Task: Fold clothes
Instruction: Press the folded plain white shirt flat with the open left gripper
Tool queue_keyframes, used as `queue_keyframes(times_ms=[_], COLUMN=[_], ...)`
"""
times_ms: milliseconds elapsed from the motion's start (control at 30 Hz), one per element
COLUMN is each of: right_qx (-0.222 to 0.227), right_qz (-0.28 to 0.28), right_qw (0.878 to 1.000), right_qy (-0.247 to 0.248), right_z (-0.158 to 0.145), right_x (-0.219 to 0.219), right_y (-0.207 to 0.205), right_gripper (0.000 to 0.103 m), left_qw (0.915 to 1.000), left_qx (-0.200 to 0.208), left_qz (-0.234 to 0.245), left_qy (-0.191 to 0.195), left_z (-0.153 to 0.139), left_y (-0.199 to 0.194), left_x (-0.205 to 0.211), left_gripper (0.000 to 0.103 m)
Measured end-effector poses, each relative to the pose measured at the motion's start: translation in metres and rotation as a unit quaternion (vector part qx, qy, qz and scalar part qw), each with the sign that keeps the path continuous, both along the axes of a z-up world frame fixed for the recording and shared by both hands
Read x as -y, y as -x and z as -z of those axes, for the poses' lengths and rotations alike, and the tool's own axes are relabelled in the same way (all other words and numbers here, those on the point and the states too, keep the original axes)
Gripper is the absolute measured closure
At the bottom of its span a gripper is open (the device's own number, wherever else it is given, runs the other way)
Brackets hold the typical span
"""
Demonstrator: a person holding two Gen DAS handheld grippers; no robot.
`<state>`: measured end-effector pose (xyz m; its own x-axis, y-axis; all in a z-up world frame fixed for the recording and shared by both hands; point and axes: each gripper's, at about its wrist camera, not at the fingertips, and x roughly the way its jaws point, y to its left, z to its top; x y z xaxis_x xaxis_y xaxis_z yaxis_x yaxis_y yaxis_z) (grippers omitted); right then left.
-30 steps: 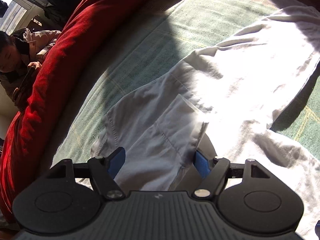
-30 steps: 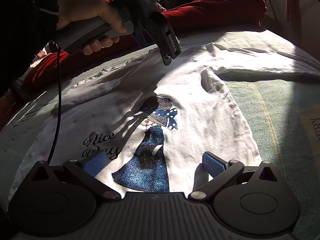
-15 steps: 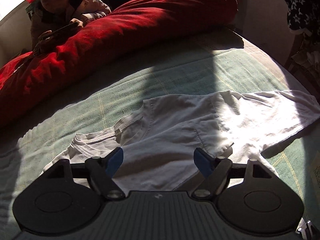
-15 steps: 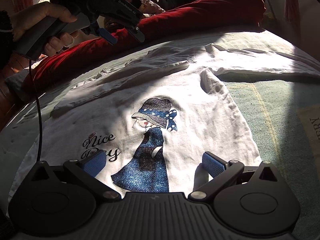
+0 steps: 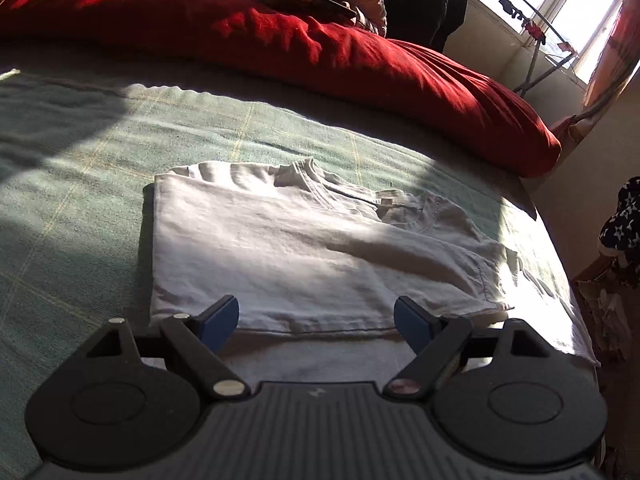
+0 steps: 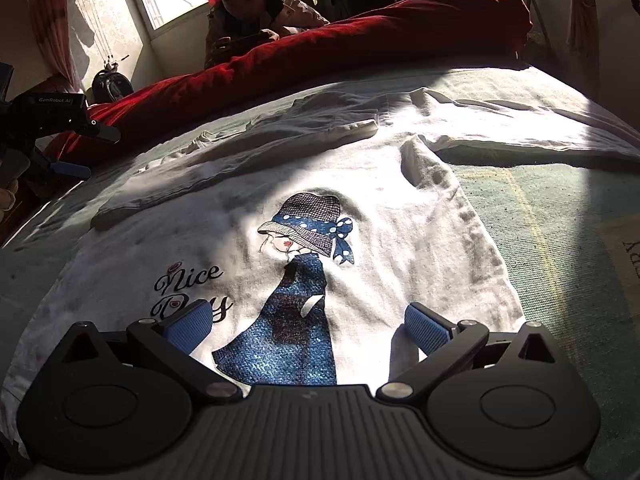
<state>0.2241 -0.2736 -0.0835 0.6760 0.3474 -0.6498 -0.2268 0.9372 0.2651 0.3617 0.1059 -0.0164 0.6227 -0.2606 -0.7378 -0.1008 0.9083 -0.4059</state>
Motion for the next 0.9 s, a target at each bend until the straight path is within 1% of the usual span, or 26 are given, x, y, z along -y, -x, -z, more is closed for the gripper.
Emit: queue_keyframes(times_ms=[100,167,200,233,300,333,367,400,433,500,533,600,633,667,767,800,867,900], right_qx=[0.003,0.005,0.009,0.015,0.025,0.03,0.036,0.041,0.046,0.041,0.038,0.033,0.031,0.028,0.021,0.027,0.04,0.042], right_qz=[0.0,0.0,-0.001,-0.002,-0.004,-0.005,-0.006,-0.007,-0.008,-0.006,-0.009,-0.019,-0.024,-0.029,-0.043,-0.046,-0.053,-0.053], right_qw=[1.0,0.999,0.999,0.999,0.998,0.997,0.996,0.996,0.995,0.995,0.996,0.997,0.997,0.998,0.998,0.998,0.997,0.997], right_qy=[0.021,0.032,0.039,0.047,0.061,0.069,0.076,0.084,0.091,0.088,0.083,0.069,0.062,0.055,0.033,0.031,0.035,0.036], right_z=[0.001,0.002,0.003,0.004,0.008,0.009,0.011,0.012,0.014,0.012,0.006,-0.009,-0.017,-0.024,-0.047,-0.058,-0.08,-0.089], right_x=[-0.006,-0.009,-0.011,-0.012,-0.015,-0.017,-0.019,-0.02,-0.022,-0.02,-0.019,-0.017,-0.016,-0.015,-0.011,-0.011,-0.011,-0.015], right_y=[0.0,0.0,0.001,0.001,0.002,0.003,0.003,0.004,0.005,0.004,0.002,-0.003,-0.006,-0.009,-0.017,-0.024,-0.052,-0.068], right_gripper=[0.0,0.0,0.0,0.0,0.0,0.0,0.0,0.0,0.0,0.0,0.0,0.0,0.0,0.0,0.0,0.0,0.0,0.0], left_qw=[0.9995,0.9991,0.9983,0.9971,0.9946,0.9941,0.9944,0.9946,0.994,0.9914,0.9897,0.9889,0.9887,0.988,0.9826,0.9809,0.9789,0.977], left_qx=[-0.011,0.005,0.015,0.028,0.039,0.043,0.054,0.07,0.086,0.115,0.128,0.137,0.137,0.138,0.155,0.157,0.145,0.157], left_qz=[-0.009,-0.039,-0.054,-0.068,-0.081,-0.086,-0.084,-0.076,-0.067,-0.047,-0.036,-0.005,0.003,0.009,0.011,0.012,0.029,0.025], left_qy=[0.028,0.019,0.016,0.022,0.053,0.049,0.035,0.012,-0.009,-0.04,-0.052,-0.058,-0.062,-0.067,-0.101,-0.114,-0.141,-0.142], left_z=[0.032,0.043,0.048,0.05,0.052,0.049,0.044,0.037,0.03,0.019,0.014,0.011,0.013,0.015,0.022,0.024,0.021,0.019], left_y=[0.008,0.014,0.017,0.021,0.029,0.034,0.04,0.047,0.053,0.065,0.07,0.074,0.074,0.074,0.078,0.079,0.075,0.078], left_x=[-0.016,-0.029,-0.036,-0.044,-0.055,-0.055,-0.051,-0.044,-0.038,-0.026,-0.02,-0.011,-0.007,-0.003,0.004,0.006,0.008,0.005], left_gripper=[0.018,0.018,0.018,0.018,0.018,0.018,0.018,0.018,0.015,0.009,0.007,0.003,0.003,0.003,0.003,0.003,0.003,0.003])
